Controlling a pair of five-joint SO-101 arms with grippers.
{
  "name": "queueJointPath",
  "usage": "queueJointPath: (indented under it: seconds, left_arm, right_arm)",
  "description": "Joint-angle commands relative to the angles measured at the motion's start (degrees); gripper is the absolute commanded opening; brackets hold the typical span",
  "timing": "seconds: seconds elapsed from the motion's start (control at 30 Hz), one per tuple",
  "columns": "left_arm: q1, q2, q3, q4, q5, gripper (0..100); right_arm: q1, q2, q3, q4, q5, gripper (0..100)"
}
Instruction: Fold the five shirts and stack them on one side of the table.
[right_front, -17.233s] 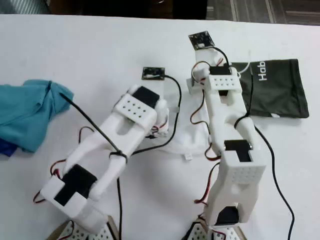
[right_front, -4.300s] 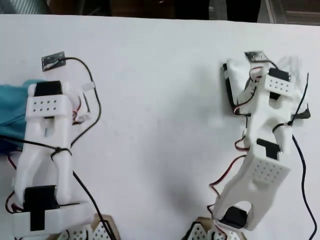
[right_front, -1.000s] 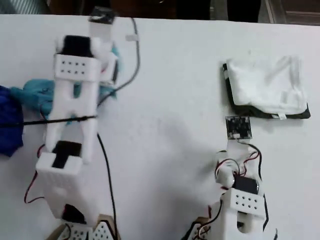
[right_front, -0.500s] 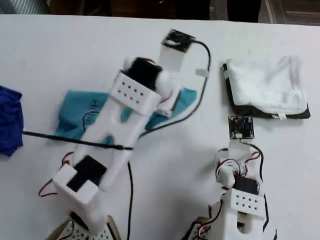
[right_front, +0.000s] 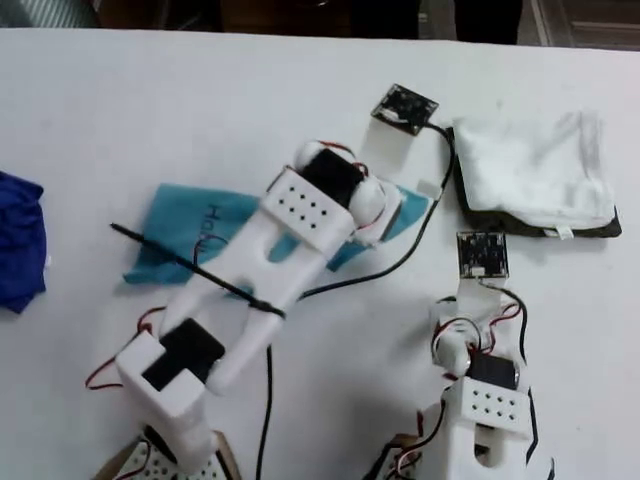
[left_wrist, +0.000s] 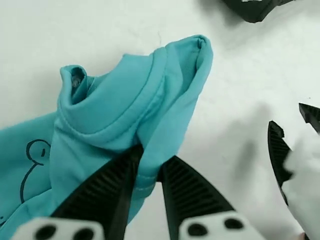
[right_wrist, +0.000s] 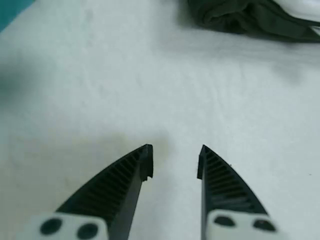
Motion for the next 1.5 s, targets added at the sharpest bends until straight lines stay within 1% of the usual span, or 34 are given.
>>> queueJointPath:
  seconds: [0.0, 0.07, 0.17, 0.23, 0.37, 0.43, 0.57, 0.63, 0.67, 0.8, 0.93, 1.07, 1.23, 1.37, 1.47]
  left_arm:
    - [0.88, -3.52, 1.01, -2.81, 0.26, 3]
    - [0.79, -3.52, 1.63, -2.90, 0.26, 4]
    - [0.70, -3.52, 2.42, -2.73, 0.26, 12]
    - [0.53, -3.52, 3.56, -2.99, 0.26, 15]
    - [0.35, -3.96, 3.91, -2.99, 0.09, 15]
    - [-1.49, -4.48, 1.27, -2.37, 0.00, 15]
    - [-8.53, -6.15, -5.67, 2.37, -0.09, 15]
    - [-13.71, -6.68, -7.25, 5.98, -0.35, 15]
    - [-16.70, -6.86, -7.25, 7.47, -1.58, 15]
    - [-27.87, -6.59, -7.08, 11.69, -13.19, 15]
    - [-35.96, -7.03, -7.34, 15.47, -19.96, 15]
    - [-43.16, -6.95, -7.16, 17.14, -24.44, 15]
    - [-51.87, -6.95, -7.08, 17.23, -27.08, 15]
    - [-56.88, -7.03, -4.62, 17.32, -29.45, 15]
    - [-59.16, -7.12, -0.40, 16.88, -31.03, 15]
  right_arm:
    - [0.66, -1.27, -0.18, -1.01, -0.35, 15.5]
    - [0.66, -1.27, -0.18, -1.01, -0.35, 15.5]
    - [0.57, -1.27, -0.18, -1.01, -0.35, 15.5]
    - [0.57, -1.27, -0.18, -1.01, -0.35, 15.5]
    - [0.57, -1.27, -0.18, -1.01, -0.35, 15.5]
    - [0.57, -1.27, -0.18, -1.01, -0.35, 15.5]
    - [0.57, -1.19, -0.18, -0.92, -0.35, 15.5]
    - [0.57, -1.01, -0.18, -0.92, -0.35, 15.5]
    - [0.57, -0.84, -0.35, -1.01, -0.35, 15.5]
    - [0.57, -0.75, -2.73, -0.31, -0.09, 15.6]
    - [-0.04, -0.66, -11.34, 4.62, 0.09, 15.6]
    - [-5.32, -0.66, -20.22, 9.54, 0.00, 15.6]
    - [-12.79, -0.66, -26.11, 10.59, -0.26, 15.6]
    - [-18.07, 0.84, -29.54, 10.59, -0.26, 15.6]
    - [-20.26, 8.04, -35.96, 11.21, -0.35, 15.6]
